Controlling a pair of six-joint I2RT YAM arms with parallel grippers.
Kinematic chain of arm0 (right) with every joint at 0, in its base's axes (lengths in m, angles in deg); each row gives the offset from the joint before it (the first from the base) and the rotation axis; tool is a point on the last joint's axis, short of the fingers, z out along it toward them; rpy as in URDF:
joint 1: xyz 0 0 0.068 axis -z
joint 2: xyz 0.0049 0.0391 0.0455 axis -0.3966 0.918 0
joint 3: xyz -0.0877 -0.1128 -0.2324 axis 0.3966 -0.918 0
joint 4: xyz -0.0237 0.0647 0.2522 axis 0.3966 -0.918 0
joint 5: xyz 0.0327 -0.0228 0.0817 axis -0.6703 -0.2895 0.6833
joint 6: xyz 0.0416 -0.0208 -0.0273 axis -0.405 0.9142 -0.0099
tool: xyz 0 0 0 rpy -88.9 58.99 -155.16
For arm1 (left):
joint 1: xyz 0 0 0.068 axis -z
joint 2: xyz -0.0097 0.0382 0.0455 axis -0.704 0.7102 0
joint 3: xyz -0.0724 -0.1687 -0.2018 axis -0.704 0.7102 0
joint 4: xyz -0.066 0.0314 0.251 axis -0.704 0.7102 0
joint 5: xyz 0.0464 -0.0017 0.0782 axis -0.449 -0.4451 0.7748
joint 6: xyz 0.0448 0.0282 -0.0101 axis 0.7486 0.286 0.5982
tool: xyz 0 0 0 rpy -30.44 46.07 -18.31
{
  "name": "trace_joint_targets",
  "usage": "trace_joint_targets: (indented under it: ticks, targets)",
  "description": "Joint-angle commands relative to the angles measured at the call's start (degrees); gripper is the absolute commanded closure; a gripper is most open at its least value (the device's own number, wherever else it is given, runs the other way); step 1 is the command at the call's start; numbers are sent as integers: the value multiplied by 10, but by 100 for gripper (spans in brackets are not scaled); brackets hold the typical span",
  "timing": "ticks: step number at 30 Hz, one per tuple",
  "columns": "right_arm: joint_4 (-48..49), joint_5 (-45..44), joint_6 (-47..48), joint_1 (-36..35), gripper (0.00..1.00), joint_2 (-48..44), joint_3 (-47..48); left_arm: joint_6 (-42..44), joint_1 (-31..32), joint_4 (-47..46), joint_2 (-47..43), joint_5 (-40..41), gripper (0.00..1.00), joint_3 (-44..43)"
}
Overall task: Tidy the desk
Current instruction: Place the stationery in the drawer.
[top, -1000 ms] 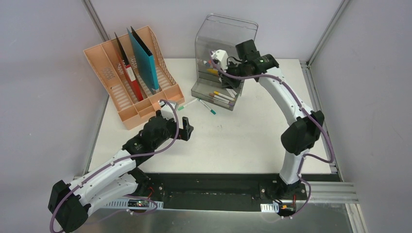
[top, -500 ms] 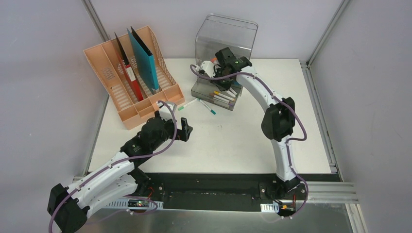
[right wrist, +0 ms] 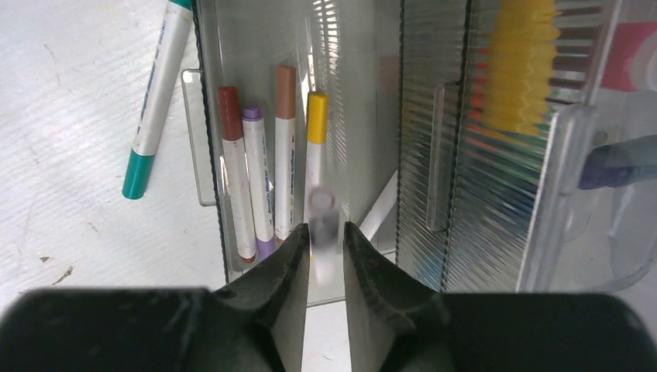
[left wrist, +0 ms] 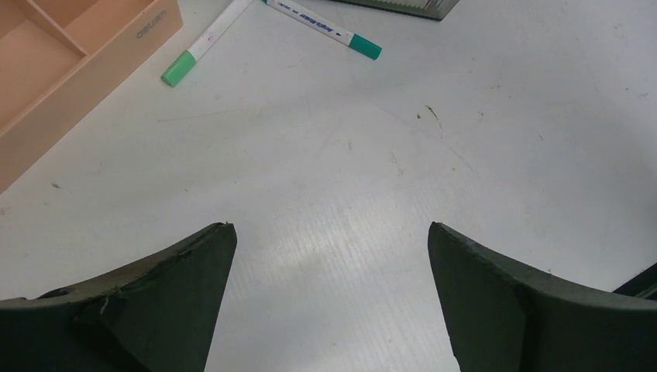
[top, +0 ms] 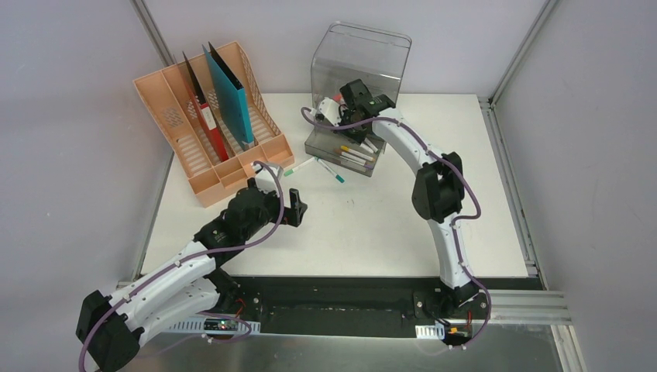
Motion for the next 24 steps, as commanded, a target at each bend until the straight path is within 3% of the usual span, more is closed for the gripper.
trace_joint_targets:
  ticks: [1,5,13,24]
  targets:
    - [13,-24,-11,-1,74,0,12,-11,-2,-22,6,10,2,-5]
    - [8,-17,-26,-1,65,-14,3,-17,-2,-32,13,1,2,-5]
    - [-41,69,-91,-1,65,-82,-18,-48,-2,-75,47,-32,1,-5]
    - [-40,241,-89,4,65,-284,-226,-68,-6,-113,170,-76,1,-62]
